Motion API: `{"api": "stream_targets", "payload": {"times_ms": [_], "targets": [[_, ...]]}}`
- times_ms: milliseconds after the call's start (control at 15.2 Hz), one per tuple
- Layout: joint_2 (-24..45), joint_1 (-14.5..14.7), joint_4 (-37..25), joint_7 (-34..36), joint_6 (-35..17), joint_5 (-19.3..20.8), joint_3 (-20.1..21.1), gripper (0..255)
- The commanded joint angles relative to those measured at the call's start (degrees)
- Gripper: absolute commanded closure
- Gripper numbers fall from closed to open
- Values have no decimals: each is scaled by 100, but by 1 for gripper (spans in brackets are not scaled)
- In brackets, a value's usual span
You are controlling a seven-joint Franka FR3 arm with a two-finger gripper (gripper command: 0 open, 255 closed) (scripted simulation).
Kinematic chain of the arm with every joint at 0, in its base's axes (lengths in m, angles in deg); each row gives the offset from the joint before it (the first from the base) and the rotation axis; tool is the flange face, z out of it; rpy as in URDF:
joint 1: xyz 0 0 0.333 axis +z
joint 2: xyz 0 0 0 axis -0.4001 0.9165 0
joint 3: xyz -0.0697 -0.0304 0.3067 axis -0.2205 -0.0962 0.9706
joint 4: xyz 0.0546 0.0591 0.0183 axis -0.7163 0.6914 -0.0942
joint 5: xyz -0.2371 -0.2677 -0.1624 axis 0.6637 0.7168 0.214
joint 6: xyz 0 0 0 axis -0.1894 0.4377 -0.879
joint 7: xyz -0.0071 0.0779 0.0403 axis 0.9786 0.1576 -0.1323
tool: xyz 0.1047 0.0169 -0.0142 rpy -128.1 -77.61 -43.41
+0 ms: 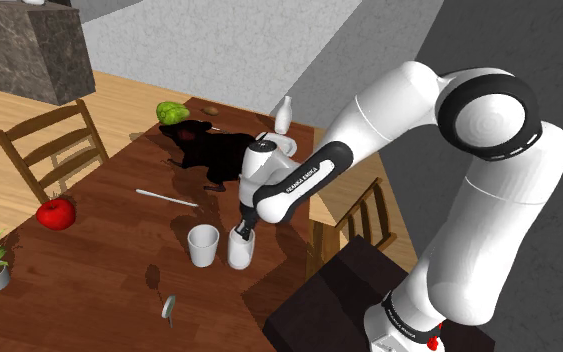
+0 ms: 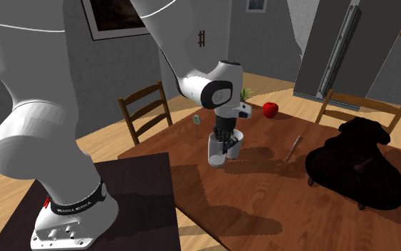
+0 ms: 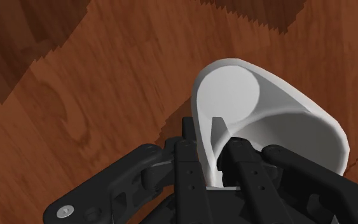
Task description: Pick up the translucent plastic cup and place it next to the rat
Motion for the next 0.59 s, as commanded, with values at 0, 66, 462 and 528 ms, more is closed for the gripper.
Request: {"api": "stream_targets", "payload": {"times_ms": [0, 66, 462, 528], "targets": [[-177, -22, 18, -53, 157, -64, 27, 255], [-250, -28, 17, -73, 231, -90, 38, 255], [-675, -52, -19, -184, 684, -238, 83, 255], [-742, -55, -30, -200, 760, -260, 88, 255]]}}
